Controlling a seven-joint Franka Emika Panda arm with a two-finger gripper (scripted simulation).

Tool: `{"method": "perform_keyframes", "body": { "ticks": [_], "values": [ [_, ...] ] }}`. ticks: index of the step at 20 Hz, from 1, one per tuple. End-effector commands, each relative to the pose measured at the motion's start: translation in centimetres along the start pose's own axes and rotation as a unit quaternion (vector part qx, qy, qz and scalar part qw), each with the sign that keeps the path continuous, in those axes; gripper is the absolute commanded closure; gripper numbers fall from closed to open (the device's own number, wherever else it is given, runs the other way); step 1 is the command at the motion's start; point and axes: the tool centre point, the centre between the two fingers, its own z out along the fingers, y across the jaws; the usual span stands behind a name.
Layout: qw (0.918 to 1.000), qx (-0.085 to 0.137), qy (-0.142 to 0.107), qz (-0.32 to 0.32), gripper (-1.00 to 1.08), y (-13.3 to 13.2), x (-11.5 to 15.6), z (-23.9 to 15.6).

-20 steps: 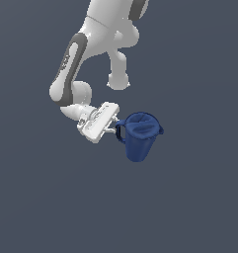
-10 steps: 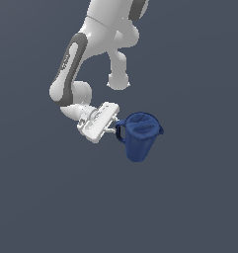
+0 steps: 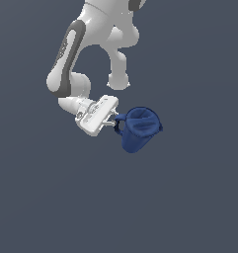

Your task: Pick up the object and move it to a goal position.

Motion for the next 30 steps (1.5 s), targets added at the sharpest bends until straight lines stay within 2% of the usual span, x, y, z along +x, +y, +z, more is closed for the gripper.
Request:
{"method": "perform_keyframes", "body": {
  "ticks": [1, 6, 19, 25, 30],
  "values": [
    [1.0, 0.0, 0.001, -0.001, 1.08, -0.6, 1.8, -0.3],
    [1.0, 0.001, -0.001, -0.001, 1.08, -2.3, 6.3, -1.3],
    [1.0, 0.001, -0.002, -0.001, 1.08, -6.9, 20.0, -4.3],
    [1.0, 0.001, 0.0, -0.002, 1.08, -8.1, 24.2, -5.3],
    [1.0, 0.0, 0.002, -0.002, 1.08, -8.6, 26.3, -5.9]
  ]
}}
